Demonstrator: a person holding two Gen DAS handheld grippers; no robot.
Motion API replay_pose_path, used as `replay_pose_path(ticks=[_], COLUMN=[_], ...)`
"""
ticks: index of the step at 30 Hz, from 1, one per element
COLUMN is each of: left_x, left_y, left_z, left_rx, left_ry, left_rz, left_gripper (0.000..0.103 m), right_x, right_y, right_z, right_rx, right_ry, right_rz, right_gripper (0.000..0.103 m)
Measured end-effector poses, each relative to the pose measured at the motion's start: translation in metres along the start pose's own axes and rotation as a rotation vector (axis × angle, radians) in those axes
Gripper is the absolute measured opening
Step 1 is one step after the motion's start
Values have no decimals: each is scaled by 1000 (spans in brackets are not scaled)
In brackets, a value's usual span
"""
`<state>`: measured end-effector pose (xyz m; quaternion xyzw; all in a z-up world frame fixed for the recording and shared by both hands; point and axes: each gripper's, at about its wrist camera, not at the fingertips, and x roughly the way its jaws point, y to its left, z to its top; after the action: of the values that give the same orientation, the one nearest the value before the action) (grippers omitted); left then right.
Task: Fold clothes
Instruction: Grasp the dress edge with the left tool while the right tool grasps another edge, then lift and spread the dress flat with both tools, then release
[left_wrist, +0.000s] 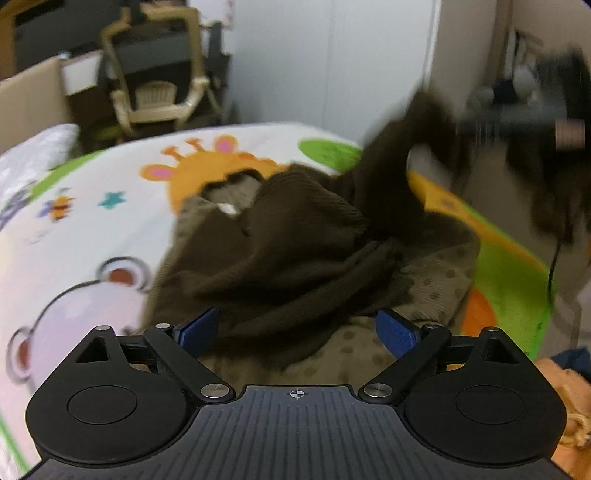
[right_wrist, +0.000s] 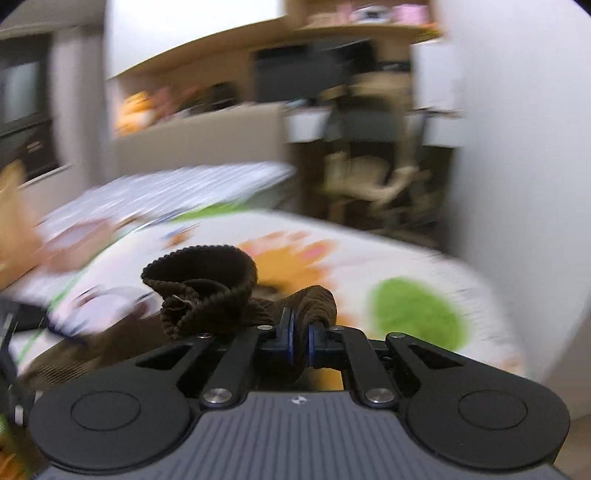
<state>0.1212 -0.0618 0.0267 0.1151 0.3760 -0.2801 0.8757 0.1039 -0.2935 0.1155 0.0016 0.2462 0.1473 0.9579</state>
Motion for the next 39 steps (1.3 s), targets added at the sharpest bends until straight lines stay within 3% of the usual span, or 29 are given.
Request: replay_pose_path(ticks=[4,5,6,7,8,9,11,15,17,20,24,28,31,33,35,36,38,39], left_x=[45,49,53,58,57,50,35,4,-4,1,13,30,31,22,8,0,-15,-23], left_y=[0,6,12,17,25,37,62,152,201,251,290,308,314,309,295,286,269,259], left_z=[19,22,25,28,32,36,47,56,45,16,-20,-30,-29,-31,-37,-41,-52,-59], left_rx=[46,43,40,36,10,-16,-55,-221,-339,-465,-584,-612,-649,-677,-648,-638,-652,-666], left_ry=[29,22,14,7,-5,-36,-119,-268,-278,-260,-271,-270,-233,-213,-206,-202,-195,-190], left_rz=[73,64,56,48,40,56,120,357,454,537,568,615,597,550,519,511,462,419], left_gripper=[97,87,44,24,8,7,6,6,6,6,6,8,21,52,70,76,80,83], right_x=[17,25,33,41,51,60,76,113,131,154,186,235,247,230,204,191,167,157], right_y=[-42,-50,-53,-53,-54,-55,-54,-53,-54,-57,-62,-63,-69,-74,-81,-84,-87,-87], right_z=[10,11,12,13,14,15,19,36,40,45,48,36,30,29,29,28,23,20], right_rx=[64,79,88,93,94,91,70,29,21,26,19,-39,-5,24,62,73,82,82], right_ry=[6,16,24,33,39,44,41,30,30,16,20,135,216,211,199,195,188,181], right_rz=[-68,-73,-77,-80,-86,-94,-121,-171,-198,-242,-286,-339,-329,-292,-261,-257,-256,-253], right_gripper=[7,7,7,7,7,6,5,4,4,4,3,3,4,6,7,9,16,26])
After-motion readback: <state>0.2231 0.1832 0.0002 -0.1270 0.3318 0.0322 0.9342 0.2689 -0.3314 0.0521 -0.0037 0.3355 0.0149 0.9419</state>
